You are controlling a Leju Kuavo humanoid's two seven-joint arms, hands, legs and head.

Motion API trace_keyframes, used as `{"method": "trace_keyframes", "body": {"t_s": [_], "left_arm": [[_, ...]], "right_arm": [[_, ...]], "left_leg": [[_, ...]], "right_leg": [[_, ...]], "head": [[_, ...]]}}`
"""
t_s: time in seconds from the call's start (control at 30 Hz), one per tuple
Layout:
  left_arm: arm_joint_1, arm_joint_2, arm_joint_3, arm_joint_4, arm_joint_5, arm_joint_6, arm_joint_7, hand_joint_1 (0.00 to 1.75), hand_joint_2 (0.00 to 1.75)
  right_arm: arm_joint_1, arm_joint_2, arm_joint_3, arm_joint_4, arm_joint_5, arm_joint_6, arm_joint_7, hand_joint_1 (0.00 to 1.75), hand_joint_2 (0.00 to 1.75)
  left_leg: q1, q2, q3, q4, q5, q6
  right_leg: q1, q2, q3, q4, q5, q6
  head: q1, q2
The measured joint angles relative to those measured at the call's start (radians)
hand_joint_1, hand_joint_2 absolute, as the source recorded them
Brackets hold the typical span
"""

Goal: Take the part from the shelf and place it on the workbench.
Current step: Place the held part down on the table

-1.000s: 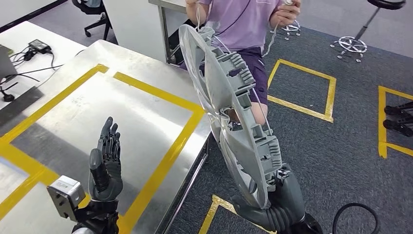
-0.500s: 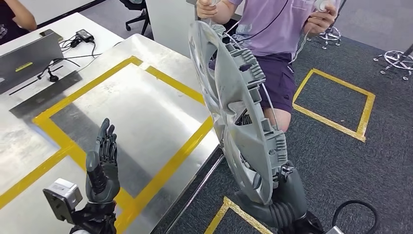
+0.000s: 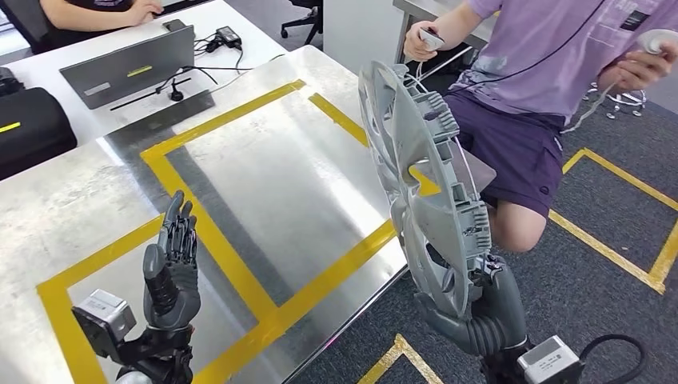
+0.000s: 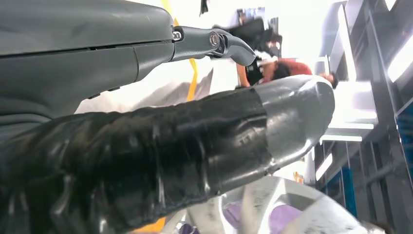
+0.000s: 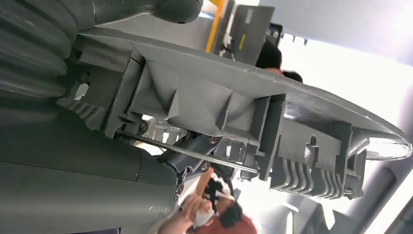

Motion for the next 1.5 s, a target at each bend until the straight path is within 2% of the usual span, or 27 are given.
{"method": "trace_keyframes", "body": {"t_s": [0.03,0.07,0.17,0.23,0.3,0.33,0.37,0.43,0.5,0.53,0.57,0.63,0.7,0.73,0.8,0.87,0.93,1.0,1.03,1.07,1.17,1.23,1.3,1.33,1.4,1.47,1.5], "left_arm": [[0.000,0.000,0.000,0.001,0.000,0.000,0.000,0.00,0.00],[0.000,-0.001,0.000,0.001,0.000,0.000,0.000,0.00,0.00],[0.000,-0.002,0.001,0.002,0.000,0.000,0.000,0.00,0.00],[0.001,-0.004,0.001,0.002,0.000,-0.001,-0.001,0.00,0.00],[0.003,-0.005,0.003,0.003,0.001,-0.003,-0.003,0.00,0.00],[0.004,-0.005,0.004,0.003,0.002,-0.005,-0.005,0.00,0.00],[0.003,-0.005,0.006,0.003,0.003,-0.007,-0.008,0.00,0.00],[0.001,-0.005,0.008,0.006,0.008,-0.013,-0.011,0.00,0.00],[0.000,-0.005,0.010,0.010,0.015,-0.022,-0.013,0.00,0.00],[0.000,-0.005,0.012,0.012,0.018,-0.026,-0.015,0.00,0.00],[0.000,-0.005,0.013,0.014,0.020,-0.031,-0.017,0.00,0.00],[-0.003,-0.005,0.016,0.016,0.024,-0.042,-0.022,0.00,0.00],[-0.010,-0.006,0.017,0.019,0.032,-0.057,-0.028,0.00,0.00],[-0.014,-0.006,0.018,0.021,0.037,-0.066,-0.031,0.00,0.00],[-0.020,-0.008,0.020,0.026,0.045,-0.083,-0.038,0.00,0.00],[-0.027,-0.011,0.021,0.032,0.052,-0.101,-0.044,0.00,0.00],[-0.038,-0.016,0.022,0.038,0.056,-0.117,-0.049,0.00,0.00],[-0.044,-0.019,0.022,0.046,0.059,-0.132,-0.053,0.00,0.00],[-0.046,-0.020,0.022,0.051,0.061,-0.139,-0.056,0.00,0.00],[-0.048,-0.021,0.022,0.057,0.064,-0.146,-0.058,0.00,0.00],[-0.062,-0.027,0.022,0.069,0.072,-0.161,-0.063,0.00,0.00],[-0.068,-0.030,0.022,0.076,0.073,-0.165,-0.064,0.00,0.00],[-0.072,-0.033,0.022,0.083,0.072,-0.165,-0.065,0.00,0.00],[-0.072,-0.034,0.022,0.086,0.072,-0.165,-0.065,0.00,0.00],[-0.076,-0.034,0.022,0.092,0.072,-0.165,-0.065,0.00,0.00],[-0.079,-0.034,0.023,0.100,0.073,-0.165,-0.065,0.00,0.00],[-0.080,-0.034,0.023,0.104,0.073,-0.167,-0.066,0.00,0.00]], "right_arm": [[0.002,-0.001,-0.004,0.006,0.000,0.000,0.000,1.75,1.75],[0.003,-0.002,-0.009,0.011,0.000,0.000,0.000,1.75,1.75],[0.002,-0.006,-0.021,0.019,0.000,0.000,0.001,1.75,1.75],[0.002,-0.007,-0.026,0.023,0.000,0.000,0.004,1.75,1.75],[0.002,-0.008,-0.033,0.030,-0.004,-0.002,0.011,1.75,1.75],[0.002,-0.009,-0.039,0.035,-0.009,-0.002,0.014,1.75,1.75],[0.002,-0.009,-0.047,0.043,-0.017,-0.001,0.016,1.75,1.75],[0.002,-0.011,-0.067,0.065,-0.035,0.004,0.016,1.75,1.75],[0.002,-0.014,-0.090,0.100,-0.046,0.013,0.015,1.75,1.75],[0.002,-0.015,-0.099,0.121,-0.049,0.018,0.015,1.75,1.75],[0.000,-0.016,-0.108,0.140,-0.050,0.023,0.015,1.75,1.75],[-0.012,-0.017,-0.122,0.177,-0.048,0.033,0.017,1.75,1.75],[-0.037,-0.018,-0.133,0.223,-0.044,0.047,0.026,1.75,1.75],[-0.050,-0.020,-0.137,0.251,-0.041,0.055,0.033,1.75,1.75],[-0.076,-0.027,-0.144,0.307,-0.030,0.072,0.041,1.75,1.75],[-0.103,-0.034,-0.148,0.366,-0.016,0.088,0.047,1.75,1.75],[-0.127,-0.044,-0.150,0.421,-0.002,0.102,0.055,1.75,1.75],[-0.147,-0.053,-0.150,0.475,0.013,0.117,0.064,1.75,1.75],[-0.159,-0.055,-0.148,0.500,0.021,0.125,0.068,1.75,1.75],[-0.173,-0.058,-0.147,0.526,0.028,0.133,0.071,1.75,1.75],[-0.217,-0.066,-0.144,0.589,0.043,0.146,0.080,1.75,1.75],[-0.233,-0.071,-0.141,0.618,0.045,0.149,0.081,1.75,1.75],[-0.248,-0.074,-0.136,0.644,0.046,0.151,0.081,1.75,1.75],[-0.257,-0.074,-0.133,0.656,0.046,0.151,0.081,1.75,1.75],[-0.269,-0.073,-0.127,0.680,0.046,0.152,0.081,1.75,1.75],[-0.274,-0.074,-0.123,0.703,0.049,0.152,0.081,1.75,1.75],[-0.277,-0.074,-0.122,0.714,0.052,0.152,0.081,1.75,1.75]], "left_leg": [[-0.001,-0.016,-0.001,0.000,0.001,0.000],[-0.001,-0.032,-0.001,0.000,0.003,-0.001],[0.001,-0.074,-0.006,0.001,0.010,-0.011],[0.009,-0.096,-0.017,0.000,0.018,-0.025],[0.013,-0.110,-0.028,-0.004,0.026,-0.040],[0.010,-0.095,-0.035,0.001,0.022,-0.045],[0.007,-0.063,-0.049,0.024,0.005,-0.049],[0.002,0.011,-0.097,0.127,-0.052,-0.053],[0.004,0.040,-0.142,0.236,-0.096,-0.057],[0.004,0.043,-0.141,0.246,-0.093,-0.057],[0.003,0.048,-0.120,0.217,-0.075,-0.056],[-0.003,0.080,-0.038,0.086,-0.033,-0.047],[-0.012,0.108,0.020,-0.004,-0.020,-0.032],[-0.016,0.110,0.026,-0.015,-0.023,-0.024],[-0.014,0.086,0.027,-0.019,-0.013,-0.012],[-0.008,0.066,0.027,-0.026,-0.004,-0.001],[-0.005,0.043,0.023,-0.029,0.004,0.007],[-0.007,0.016,0.017,-0.028,0.010,0.011],[-0.007,0.003,0.015,-0.028,0.012,0.011],[-0.008,-0.011,0.014,-0.028,0.015,0.010],[-0.008,-0.044,0.012,-0.028,0.024,0.004],[-0.001,-0.061,0.007,-0.029,0.030,-0.007],[0.004,-0.076,0.001,-0.033,0.036,-0.022],[0.004,-0.072,-0.004,-0.030,0.036,-0.027],[-0.001,-0.026,-0.034,0.019,0.002,-0.036],[0.001,0.027,-0.087,0.137,-0.066,-0.043],[0.005,0.036,-0.111,0.193,-0.091,-0.047]], "right_leg": [[0.000,0.002,-0.001,0.000,0.013,-0.003],[0.000,0.009,0.017,-0.043,0.044,-0.007],[-0.002,0.074,0.105,-0.237,0.128,-0.026],[0.000,0.097,0.127,-0.278,0.129,-0.034],[0.002,0.073,0.134,-0.294,0.137,-0.039],[0.000,0.060,0.138,-0.305,0.142,-0.043],[-0.001,0.045,0.142,-0.317,0.149,-0.048],[0.001,0.016,0.143,-0.327,0.155,-0.055],[0.004,-0.015,0.138,-0.324,0.155,-0.057],[0.005,-0.030,0.135,-0.321,0.154,-0.056],[0.005,-0.044,0.133,-0.318,0.153,-0.054],[0.005,-0.065,0.131,-0.311,0.150,-0.049],[0.009,-0.080,0.131,-0.306,0.147,-0.038],[0.010,-0.087,0.132,-0.306,0.148,-0.032],[0.009,-0.100,0.135,-0.307,0.148,-0.020],[0.005,-0.069,0.120,-0.276,0.124,-0.008],[0.001,-0.018,0.070,-0.166,0.065,0.002],[0.000,-0.002,0.013,-0.038,0.019,0.005],[0.000,0.000,0.003,-0.016,0.020,0.004],[0.001,0.003,0.013,-0.035,0.040,0.001],[0.004,0.049,0.110,-0.241,0.127,-0.025],[0.010,0.072,0.144,-0.316,0.139,-0.039],[0.016,0.057,0.152,-0.328,0.143,-0.047],[0.014,0.047,0.159,-0.337,0.150,-0.049],[0.009,0.027,0.175,-0.362,0.170,-0.055],[0.007,0.006,0.173,-0.371,0.181,-0.057],[0.006,-0.005,0.169,-0.370,0.182,-0.057]], "head": [[0.002,0.000],[0.005,0.000],[0.010,0.000],[0.011,0.000],[0.013,0.000],[0.011,0.000],[0.003,0.000],[-0.011,0.000],[-0.021,0.000],[-0.025,0.000],[-0.029,0.000],[-0.035,0.000],[-0.037,0.000],[-0.036,0.000],[-0.035,0.000],[-0.030,0.000],[-0.018,0.000],[-0.008,0.000],[-0.004,0.000],[-0.001,0.000],[0.004,0.000],[0.004,0.000],[0.008,0.000],[0.009,0.000],[-0.001,0.000],[-0.014,0.000],[-0.018,0.000]]}}
